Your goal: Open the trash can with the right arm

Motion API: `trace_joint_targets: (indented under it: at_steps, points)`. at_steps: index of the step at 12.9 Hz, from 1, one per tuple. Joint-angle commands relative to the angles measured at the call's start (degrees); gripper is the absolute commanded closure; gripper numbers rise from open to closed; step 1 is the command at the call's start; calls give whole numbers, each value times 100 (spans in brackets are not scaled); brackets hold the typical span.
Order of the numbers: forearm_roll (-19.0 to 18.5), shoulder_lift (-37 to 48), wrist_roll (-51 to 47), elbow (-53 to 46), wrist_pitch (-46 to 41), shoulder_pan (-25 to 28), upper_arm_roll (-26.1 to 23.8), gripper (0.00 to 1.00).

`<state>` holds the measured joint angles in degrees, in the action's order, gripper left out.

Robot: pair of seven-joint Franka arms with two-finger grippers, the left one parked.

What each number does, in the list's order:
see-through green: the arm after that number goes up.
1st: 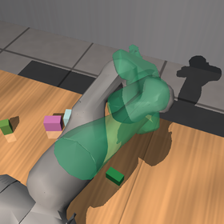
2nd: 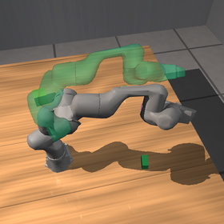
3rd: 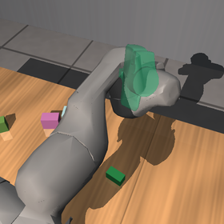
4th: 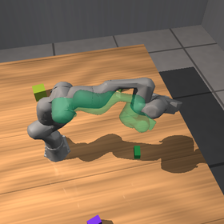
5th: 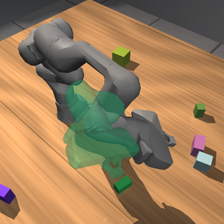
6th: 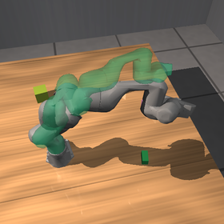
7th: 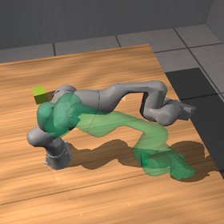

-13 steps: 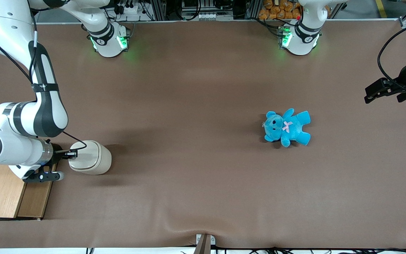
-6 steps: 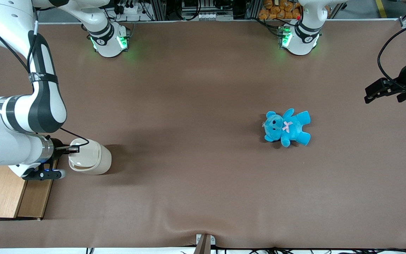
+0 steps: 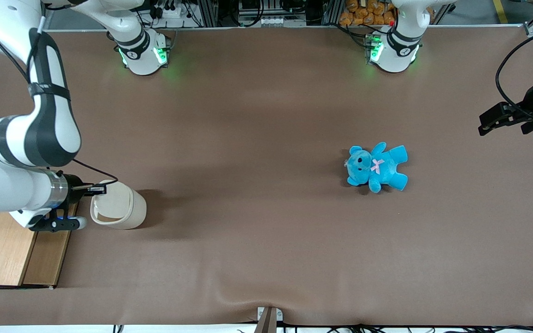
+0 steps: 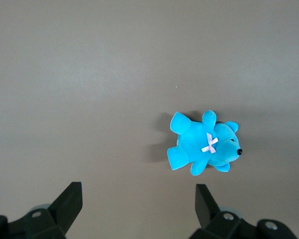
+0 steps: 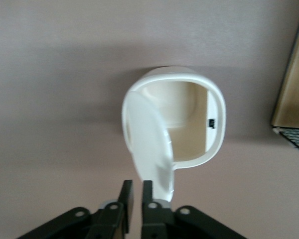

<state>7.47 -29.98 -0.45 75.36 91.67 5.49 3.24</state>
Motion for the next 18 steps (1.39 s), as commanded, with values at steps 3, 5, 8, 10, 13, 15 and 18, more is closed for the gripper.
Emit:
trace_joint_targets:
  at_steps: [3,5,8,10,13,15,18]
  points:
    - [159,211,-34,14,-219,-74,-34,0]
    - [141,229,-42,-361,-605,-74,1,0]
    - [115,238,-51,-812,-1089,-153,45,0]
    - [62,492,-51,-821,-1160,-171,63,0]
    - [-96,904,-69,-804,-1353,-206,28,0]
    - [-131,1151,-69,-760,-1380,-276,10,0]
    - [-140,1747,-78,-357,-1363,-303,10,0]
